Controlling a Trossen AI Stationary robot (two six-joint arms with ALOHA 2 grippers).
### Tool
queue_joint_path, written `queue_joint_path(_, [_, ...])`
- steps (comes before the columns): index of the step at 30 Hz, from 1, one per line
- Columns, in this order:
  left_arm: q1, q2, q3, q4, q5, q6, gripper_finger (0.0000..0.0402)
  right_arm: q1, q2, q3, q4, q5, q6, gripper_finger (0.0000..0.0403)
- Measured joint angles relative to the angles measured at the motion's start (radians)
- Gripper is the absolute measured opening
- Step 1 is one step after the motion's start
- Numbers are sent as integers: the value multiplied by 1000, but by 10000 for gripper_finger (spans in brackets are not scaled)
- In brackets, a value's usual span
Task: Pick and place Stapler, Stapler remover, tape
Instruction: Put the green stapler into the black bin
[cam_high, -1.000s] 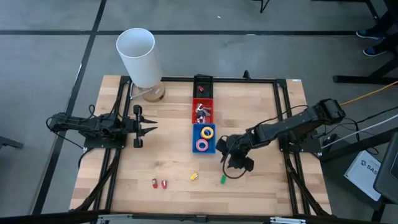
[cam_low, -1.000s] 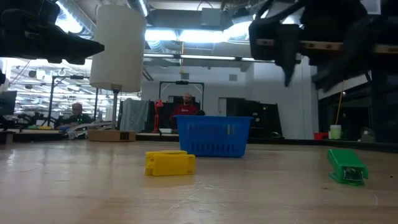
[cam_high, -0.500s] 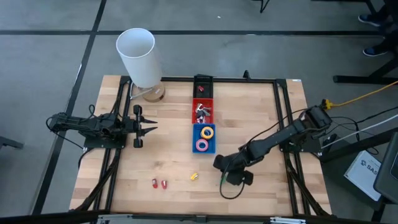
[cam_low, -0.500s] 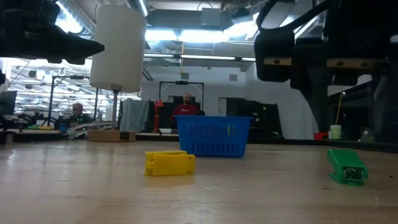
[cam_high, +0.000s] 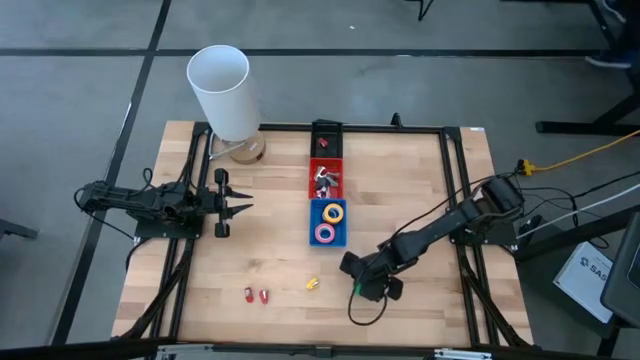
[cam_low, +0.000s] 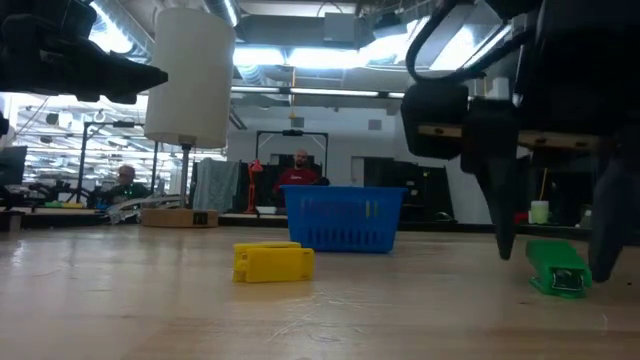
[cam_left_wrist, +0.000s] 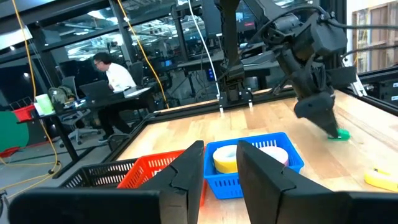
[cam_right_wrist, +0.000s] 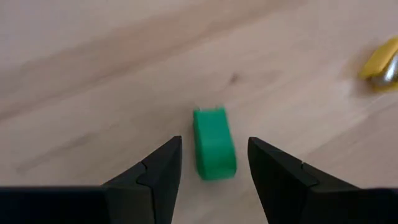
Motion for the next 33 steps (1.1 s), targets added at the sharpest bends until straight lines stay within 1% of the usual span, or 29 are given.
queue_joint_path(5, [0,0,0,0,0,0,91,0,21,0,-3,10,2,184])
queue_joint_path(8, [0,0,0,0,0,0,90,1,26,1,-5,4,14,173])
queue_joint_path(11, [0,0,0,0,0,0,91,1,27,1,-7,1,28,141])
queue_joint_path(16, [0,0,0,0,0,0,93,2,28,1,-8,0,28,70])
queue_joint_path(23, [0,0,0,0,0,0,92,2,35,66,-92,-4,36,69])
queue_joint_path(26, [0,0,0,0,0,0,94,-4,34,94,-95,-8,55,70])
queue_joint_path(30, [0,0,0,0,0,0,95,-14,11,111,-99,-10,57,84])
queue_joint_path(33, [0,0,0,0,0,0,93,-29,-14,125,-111,-12,57,82])
